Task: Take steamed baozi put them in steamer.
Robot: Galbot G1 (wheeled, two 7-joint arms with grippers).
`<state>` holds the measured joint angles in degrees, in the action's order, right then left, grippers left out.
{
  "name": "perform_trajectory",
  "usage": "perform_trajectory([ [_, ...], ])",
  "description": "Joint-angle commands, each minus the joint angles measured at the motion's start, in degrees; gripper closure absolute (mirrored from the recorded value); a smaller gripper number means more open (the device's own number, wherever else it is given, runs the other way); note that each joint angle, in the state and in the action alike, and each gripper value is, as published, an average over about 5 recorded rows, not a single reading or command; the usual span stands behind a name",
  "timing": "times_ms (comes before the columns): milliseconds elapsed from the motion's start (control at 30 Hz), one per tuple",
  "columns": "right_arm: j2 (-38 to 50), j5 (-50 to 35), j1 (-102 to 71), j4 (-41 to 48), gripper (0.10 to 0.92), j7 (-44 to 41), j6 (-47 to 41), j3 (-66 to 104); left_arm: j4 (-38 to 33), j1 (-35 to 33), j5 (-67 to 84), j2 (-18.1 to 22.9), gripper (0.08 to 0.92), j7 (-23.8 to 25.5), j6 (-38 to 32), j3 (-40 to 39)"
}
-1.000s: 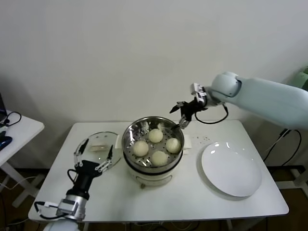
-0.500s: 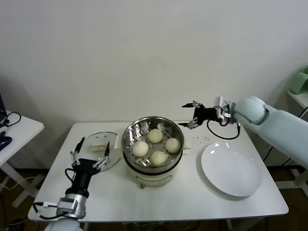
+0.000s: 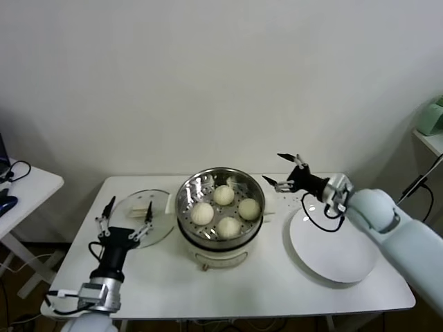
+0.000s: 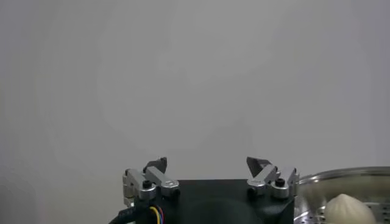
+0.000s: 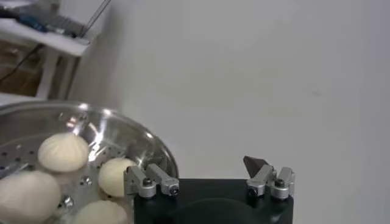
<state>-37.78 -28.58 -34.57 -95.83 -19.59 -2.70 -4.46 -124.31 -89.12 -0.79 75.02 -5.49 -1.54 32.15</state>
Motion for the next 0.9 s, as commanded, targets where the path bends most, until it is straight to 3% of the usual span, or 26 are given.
perform_trajectory([
  [33, -18.56, 9.43, -37.87, -10.28, 0.203, 6.02, 6.81, 34.22, 0.82, -0.07, 0.82, 0.52, 0.177, 1.08, -0.19, 1.11],
  [333, -36.85, 12.87, -51.69, -12.44, 0.203, 4.69, 13.83, 42.0, 1.61, 0.03, 4.39, 0.43, 0.177, 1.59, -0.2, 2.01],
  [667, -38.66, 12.62, -56.69, -12.37, 0.203, 5.36, 15.78, 42.0, 5.06, -0.12, 6.22, -2.15, 0.177, 3.19, -3.71, 2.1],
  [900, -38.69, 12.01, -56.9, -12.75, 0.203, 5.76, 15.65, 41.68, 5.81, -0.67, 7.65, -1.4, 0.177, 3.71, -4.02, 2.24],
])
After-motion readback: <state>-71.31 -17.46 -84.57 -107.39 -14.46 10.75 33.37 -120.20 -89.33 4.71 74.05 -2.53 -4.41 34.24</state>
